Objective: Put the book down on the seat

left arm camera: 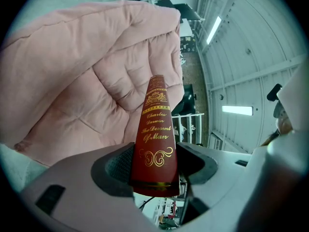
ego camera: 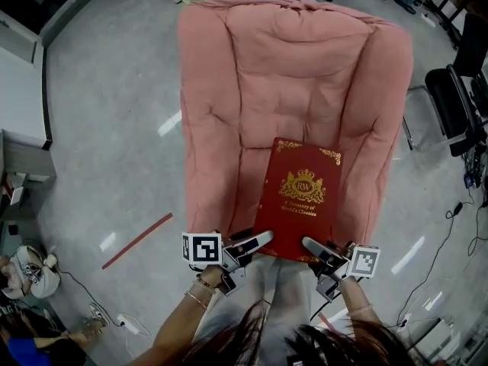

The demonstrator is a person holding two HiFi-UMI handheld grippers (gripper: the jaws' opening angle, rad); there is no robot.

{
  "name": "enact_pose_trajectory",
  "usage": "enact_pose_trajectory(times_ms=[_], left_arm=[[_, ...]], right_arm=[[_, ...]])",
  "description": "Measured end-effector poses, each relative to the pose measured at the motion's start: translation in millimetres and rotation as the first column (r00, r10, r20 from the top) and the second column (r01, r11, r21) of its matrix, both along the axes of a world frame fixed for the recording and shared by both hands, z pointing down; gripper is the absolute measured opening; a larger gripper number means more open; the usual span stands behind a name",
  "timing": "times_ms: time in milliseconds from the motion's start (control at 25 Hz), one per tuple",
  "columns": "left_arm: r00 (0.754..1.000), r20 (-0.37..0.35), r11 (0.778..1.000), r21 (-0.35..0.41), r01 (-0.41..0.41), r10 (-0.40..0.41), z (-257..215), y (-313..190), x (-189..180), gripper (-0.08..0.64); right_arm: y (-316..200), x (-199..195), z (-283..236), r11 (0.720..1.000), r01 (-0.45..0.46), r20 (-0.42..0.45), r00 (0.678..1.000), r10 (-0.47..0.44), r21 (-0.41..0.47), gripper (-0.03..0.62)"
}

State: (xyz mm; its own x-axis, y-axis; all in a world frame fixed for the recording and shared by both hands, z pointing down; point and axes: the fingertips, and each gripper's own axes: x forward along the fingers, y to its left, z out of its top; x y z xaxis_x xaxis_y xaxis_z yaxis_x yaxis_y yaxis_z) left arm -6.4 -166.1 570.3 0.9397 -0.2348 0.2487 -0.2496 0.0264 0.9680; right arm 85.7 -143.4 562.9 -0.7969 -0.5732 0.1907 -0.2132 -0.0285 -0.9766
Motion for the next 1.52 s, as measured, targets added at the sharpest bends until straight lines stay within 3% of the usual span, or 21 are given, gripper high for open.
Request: enact_pose_trajectory(times_ms=[640, 1520], left_arm=[[0.991, 0.022, 0.990, -0.031, 0.136, -0.135, 30, 11, 7, 0.261], [0.974, 0.082, 0.972, -0.093, 0.216, -0.209, 91, 21, 13, 0.261]], right_arm=[[0, 10, 30, 0.996, 0.088, 0.025, 0.996, -0.088, -0.026, 0.262], [6, 19, 95, 0.986, 0.128, 0.072, 0.990, -0.121, -0.108, 0.262]])
